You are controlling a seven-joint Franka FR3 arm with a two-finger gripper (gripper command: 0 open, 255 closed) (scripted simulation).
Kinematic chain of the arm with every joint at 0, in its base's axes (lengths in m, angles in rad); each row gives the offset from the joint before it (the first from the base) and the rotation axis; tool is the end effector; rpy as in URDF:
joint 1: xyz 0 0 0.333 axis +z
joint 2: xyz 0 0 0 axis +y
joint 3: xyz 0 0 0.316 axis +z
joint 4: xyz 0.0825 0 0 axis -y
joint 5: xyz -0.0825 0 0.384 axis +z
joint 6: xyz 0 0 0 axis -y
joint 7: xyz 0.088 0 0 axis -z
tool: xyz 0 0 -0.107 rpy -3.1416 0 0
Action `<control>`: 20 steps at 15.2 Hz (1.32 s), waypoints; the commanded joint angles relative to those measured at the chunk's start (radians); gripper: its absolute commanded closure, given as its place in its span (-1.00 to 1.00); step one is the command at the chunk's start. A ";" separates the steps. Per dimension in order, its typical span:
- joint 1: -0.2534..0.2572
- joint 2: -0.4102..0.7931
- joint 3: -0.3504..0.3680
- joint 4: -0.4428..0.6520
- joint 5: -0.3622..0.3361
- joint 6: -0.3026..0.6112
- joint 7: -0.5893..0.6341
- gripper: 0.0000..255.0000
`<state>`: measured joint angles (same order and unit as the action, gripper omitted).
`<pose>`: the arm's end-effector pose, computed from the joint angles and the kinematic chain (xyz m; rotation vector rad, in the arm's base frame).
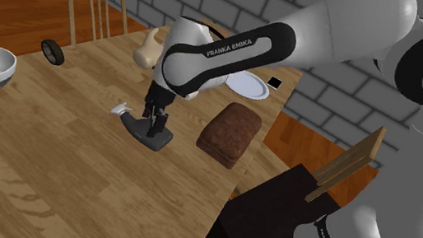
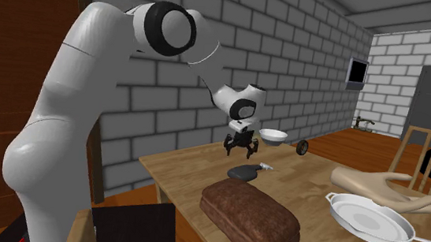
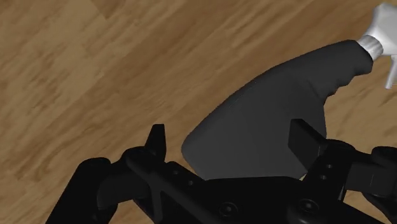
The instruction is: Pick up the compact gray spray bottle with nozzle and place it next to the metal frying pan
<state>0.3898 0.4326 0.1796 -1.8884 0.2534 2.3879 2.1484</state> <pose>0.5415 0.3411 0.2874 -1.8920 2.3299 0.3531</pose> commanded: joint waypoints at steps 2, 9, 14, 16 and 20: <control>0.135 0.127 -0.115 0.200 -0.127 -0.084 0.406 -1.00; 0.249 0.418 -0.260 0.630 -0.194 -0.330 0.847 -1.00; 0.248 0.451 -0.258 0.618 -0.192 -0.285 0.846 -1.00; 0.248 0.455 -0.258 0.617 -0.192 -0.280 0.846 -1.00; 0.248 0.455 -0.258 0.618 -0.192 -0.280 0.846 -1.00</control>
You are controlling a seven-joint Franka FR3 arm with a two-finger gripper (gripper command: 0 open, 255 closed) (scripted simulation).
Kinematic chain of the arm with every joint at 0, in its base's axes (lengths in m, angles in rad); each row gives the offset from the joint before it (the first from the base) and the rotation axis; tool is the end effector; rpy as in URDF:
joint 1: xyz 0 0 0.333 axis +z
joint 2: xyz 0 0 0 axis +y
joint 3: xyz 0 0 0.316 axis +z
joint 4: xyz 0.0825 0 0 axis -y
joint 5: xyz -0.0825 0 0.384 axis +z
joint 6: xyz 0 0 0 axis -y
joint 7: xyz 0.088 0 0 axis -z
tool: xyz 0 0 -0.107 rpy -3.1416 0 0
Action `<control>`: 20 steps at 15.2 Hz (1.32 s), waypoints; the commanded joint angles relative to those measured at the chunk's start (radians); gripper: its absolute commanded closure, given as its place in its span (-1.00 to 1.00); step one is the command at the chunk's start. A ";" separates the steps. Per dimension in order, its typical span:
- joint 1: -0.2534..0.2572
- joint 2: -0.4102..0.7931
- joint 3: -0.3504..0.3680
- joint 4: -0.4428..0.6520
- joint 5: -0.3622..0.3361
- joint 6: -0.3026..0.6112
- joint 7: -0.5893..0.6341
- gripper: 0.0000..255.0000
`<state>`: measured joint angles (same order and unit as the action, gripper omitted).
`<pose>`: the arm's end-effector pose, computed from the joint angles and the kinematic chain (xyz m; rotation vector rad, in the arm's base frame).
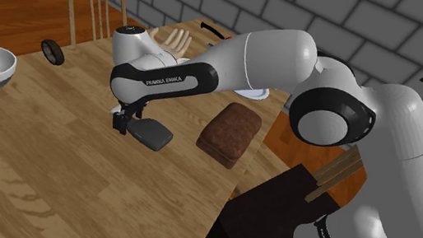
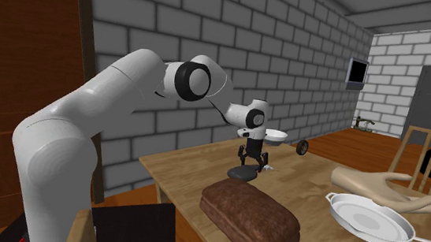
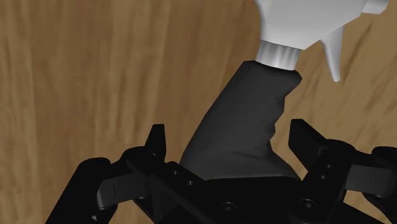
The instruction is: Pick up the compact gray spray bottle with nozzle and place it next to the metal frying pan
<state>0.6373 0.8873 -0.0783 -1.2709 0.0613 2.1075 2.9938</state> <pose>0.6225 0.4096 0.2144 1.0639 -2.9079 0.0295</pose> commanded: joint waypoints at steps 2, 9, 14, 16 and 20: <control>0.000 0.000 0.000 0.000 0.000 0.000 0.000 -1.00; 0.000 0.000 0.000 0.000 0.000 0.000 0.000 1.00; 0.001 -0.016 -0.001 -0.001 -0.001 -0.015 0.000 1.00; 0.001 -0.032 -0.002 0.000 -0.002 -0.032 0.001 1.00; 0.002 -0.060 -0.003 0.006 -0.003 -0.066 0.001 1.00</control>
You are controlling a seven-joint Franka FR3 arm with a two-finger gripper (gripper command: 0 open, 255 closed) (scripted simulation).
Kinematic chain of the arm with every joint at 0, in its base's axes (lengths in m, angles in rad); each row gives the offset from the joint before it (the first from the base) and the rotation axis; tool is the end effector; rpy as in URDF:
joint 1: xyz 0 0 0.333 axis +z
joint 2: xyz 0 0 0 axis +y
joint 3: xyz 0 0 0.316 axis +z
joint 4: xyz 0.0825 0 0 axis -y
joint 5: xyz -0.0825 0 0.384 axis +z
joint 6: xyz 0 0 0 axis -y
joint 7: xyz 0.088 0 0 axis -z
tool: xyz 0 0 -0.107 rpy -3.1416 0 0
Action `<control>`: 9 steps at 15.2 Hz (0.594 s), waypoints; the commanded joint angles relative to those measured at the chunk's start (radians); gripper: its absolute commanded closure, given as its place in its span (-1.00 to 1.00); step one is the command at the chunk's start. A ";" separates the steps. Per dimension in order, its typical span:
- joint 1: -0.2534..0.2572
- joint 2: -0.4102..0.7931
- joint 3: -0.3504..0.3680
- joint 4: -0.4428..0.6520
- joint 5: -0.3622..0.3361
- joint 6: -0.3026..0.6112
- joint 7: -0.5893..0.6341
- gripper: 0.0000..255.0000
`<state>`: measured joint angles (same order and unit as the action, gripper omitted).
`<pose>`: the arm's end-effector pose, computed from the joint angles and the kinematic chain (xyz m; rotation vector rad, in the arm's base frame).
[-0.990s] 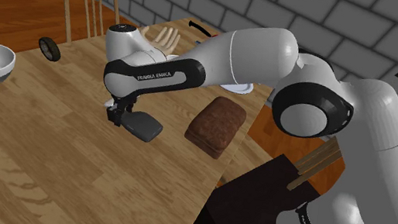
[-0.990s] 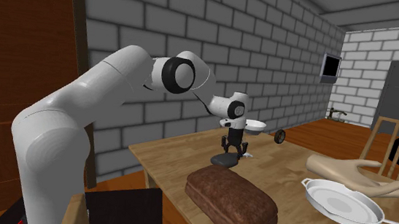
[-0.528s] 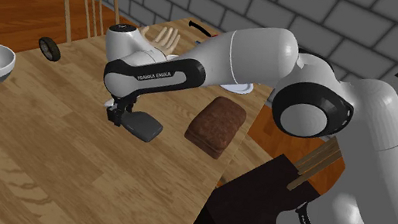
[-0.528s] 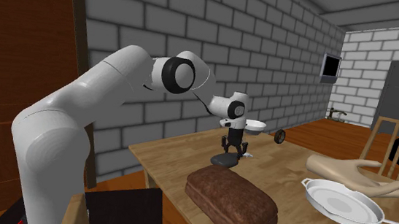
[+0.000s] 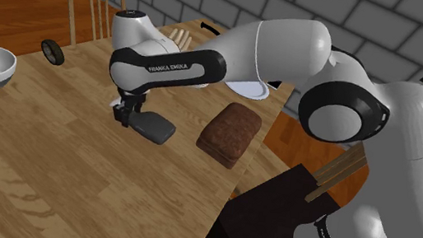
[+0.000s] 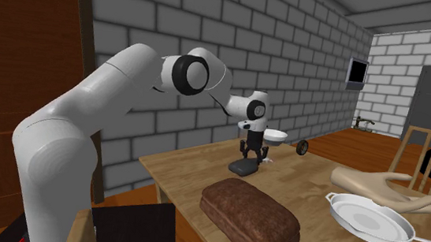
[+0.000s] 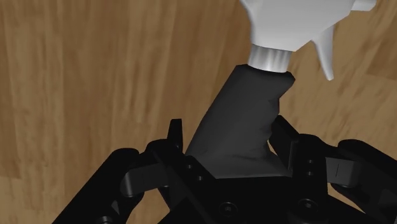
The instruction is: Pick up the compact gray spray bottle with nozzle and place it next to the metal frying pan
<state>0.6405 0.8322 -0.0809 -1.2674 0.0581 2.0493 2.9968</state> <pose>0.6217 0.4106 0.2522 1.0638 -2.9083 0.0296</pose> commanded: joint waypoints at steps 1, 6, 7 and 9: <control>-0.001 -0.012 -0.001 0.004 -0.001 -0.017 -0.002 1.00; -0.001 -0.043 -0.002 0.020 -0.003 -0.063 -0.001 1.00; -0.001 -0.048 -0.003 0.024 -0.003 -0.073 -0.001 1.00; -0.001 -0.059 -0.003 0.033 -0.004 -0.093 0.000 1.00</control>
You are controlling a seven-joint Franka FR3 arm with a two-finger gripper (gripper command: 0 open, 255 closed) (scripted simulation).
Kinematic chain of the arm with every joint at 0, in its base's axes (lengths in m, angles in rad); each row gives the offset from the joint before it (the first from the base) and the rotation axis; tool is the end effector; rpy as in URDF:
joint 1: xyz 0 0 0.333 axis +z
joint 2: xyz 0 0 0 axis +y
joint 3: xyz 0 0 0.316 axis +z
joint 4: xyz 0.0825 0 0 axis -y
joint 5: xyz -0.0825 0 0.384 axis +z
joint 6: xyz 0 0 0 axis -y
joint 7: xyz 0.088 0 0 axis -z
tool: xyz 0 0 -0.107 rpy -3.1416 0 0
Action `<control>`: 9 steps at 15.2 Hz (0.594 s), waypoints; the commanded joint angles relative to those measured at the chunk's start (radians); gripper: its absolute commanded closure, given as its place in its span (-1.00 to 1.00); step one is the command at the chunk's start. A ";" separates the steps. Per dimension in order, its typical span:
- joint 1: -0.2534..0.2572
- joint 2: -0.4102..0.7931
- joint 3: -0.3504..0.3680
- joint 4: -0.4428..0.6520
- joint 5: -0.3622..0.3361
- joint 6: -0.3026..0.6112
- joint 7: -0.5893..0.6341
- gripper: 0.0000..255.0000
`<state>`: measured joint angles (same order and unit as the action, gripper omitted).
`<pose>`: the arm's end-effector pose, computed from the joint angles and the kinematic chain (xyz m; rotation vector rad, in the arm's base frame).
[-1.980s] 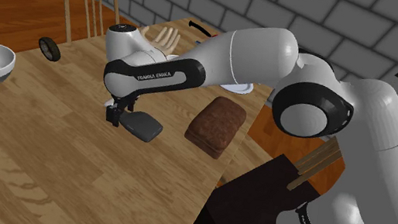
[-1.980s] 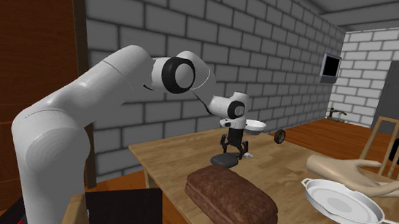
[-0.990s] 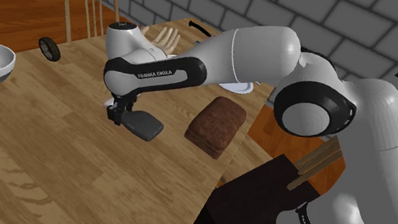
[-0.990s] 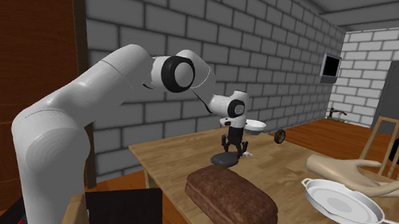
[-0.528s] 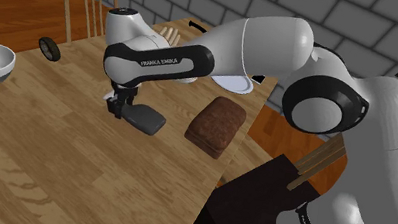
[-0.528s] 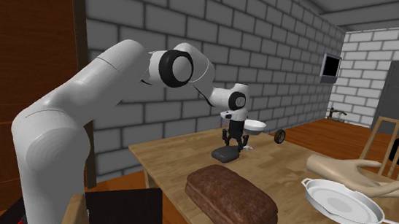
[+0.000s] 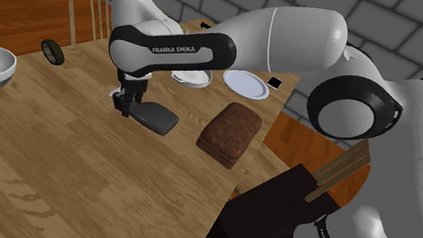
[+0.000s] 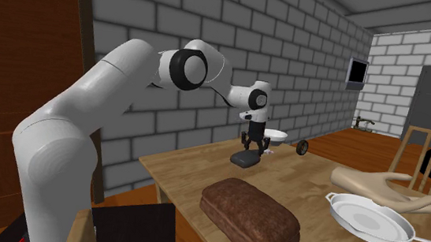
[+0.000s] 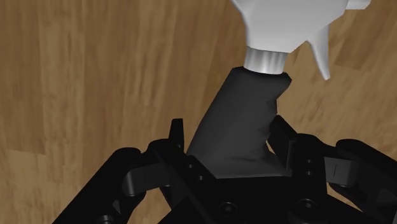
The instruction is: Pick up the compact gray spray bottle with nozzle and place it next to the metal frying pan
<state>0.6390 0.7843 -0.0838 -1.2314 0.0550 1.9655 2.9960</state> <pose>0.6236 0.4100 0.2976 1.0639 -2.9083 0.0294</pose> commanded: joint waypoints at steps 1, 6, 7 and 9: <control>0.001 -0.016 -0.001 0.002 -0.001 -0.019 0.001 1.00; 0.001 -0.038 -0.002 0.033 -0.003 -0.071 0.002 1.00; 0.001 -0.042 -0.002 0.038 -0.003 -0.080 0.002 1.00; -0.030 -0.045 -0.009 0.033 0.000 -0.077 -0.035 1.00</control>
<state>0.6223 0.7424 -0.0892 -1.1957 0.0537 1.8879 2.9773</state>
